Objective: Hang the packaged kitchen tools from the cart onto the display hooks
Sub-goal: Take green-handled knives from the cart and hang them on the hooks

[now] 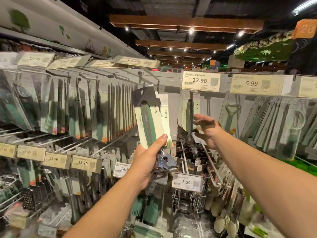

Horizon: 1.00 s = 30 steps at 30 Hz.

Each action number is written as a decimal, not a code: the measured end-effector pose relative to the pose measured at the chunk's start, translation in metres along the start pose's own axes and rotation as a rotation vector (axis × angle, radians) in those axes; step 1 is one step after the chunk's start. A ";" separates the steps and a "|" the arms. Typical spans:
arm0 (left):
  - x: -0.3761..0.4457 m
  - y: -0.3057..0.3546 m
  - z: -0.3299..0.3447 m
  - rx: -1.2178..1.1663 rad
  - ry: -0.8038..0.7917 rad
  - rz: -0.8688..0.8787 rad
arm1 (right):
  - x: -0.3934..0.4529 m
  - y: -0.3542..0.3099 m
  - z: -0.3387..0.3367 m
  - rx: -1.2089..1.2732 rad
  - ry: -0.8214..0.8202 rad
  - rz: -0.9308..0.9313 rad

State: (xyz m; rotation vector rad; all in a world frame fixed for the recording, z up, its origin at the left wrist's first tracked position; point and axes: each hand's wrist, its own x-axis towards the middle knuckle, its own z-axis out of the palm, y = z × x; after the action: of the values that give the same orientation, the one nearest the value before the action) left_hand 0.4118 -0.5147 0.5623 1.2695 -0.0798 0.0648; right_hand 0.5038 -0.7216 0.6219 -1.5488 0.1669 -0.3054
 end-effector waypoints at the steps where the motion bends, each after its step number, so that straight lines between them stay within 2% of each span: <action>1: 0.002 -0.001 0.002 0.006 0.007 -0.014 | 0.002 0.002 0.001 -0.010 0.013 -0.013; 6: 0.018 -0.011 0.004 0.041 0.018 -0.058 | -0.018 0.007 0.011 -0.192 0.047 -0.225; 10: 0.003 0.004 0.021 0.044 0.007 0.049 | -0.066 -0.009 0.028 -0.141 -0.106 -0.385; 12: -0.001 0.009 0.025 0.054 -0.017 0.098 | -0.083 -0.013 0.036 -0.185 -0.200 -0.462; 14: -0.004 0.009 0.024 0.090 -0.017 0.106 | -0.097 -0.015 0.040 -0.295 -0.220 -0.480; 17: -0.011 0.009 0.022 0.110 -0.030 0.105 | -0.112 -0.016 0.042 -0.425 -0.174 -0.440; 21: -0.026 0.006 0.011 0.114 -0.085 0.129 | -0.128 -0.015 0.039 -0.387 -0.242 -0.403; 23: -0.033 0.005 0.006 0.089 -0.108 0.118 | -0.135 -0.014 0.037 -0.326 -0.264 -0.371; 26: -0.041 0.003 -0.004 0.002 -0.118 0.076 | -0.147 -0.010 0.034 -0.170 -0.261 -0.212; 30: -0.056 0.006 -0.009 -0.033 -0.070 -0.015 | -0.157 -0.006 0.029 -0.058 -0.234 -0.050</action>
State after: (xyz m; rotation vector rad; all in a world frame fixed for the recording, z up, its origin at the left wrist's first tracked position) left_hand 0.3558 -0.5046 0.5601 1.2389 -0.1312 0.0061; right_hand 0.3621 -0.6475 0.6146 -1.6352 -0.0465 -0.1571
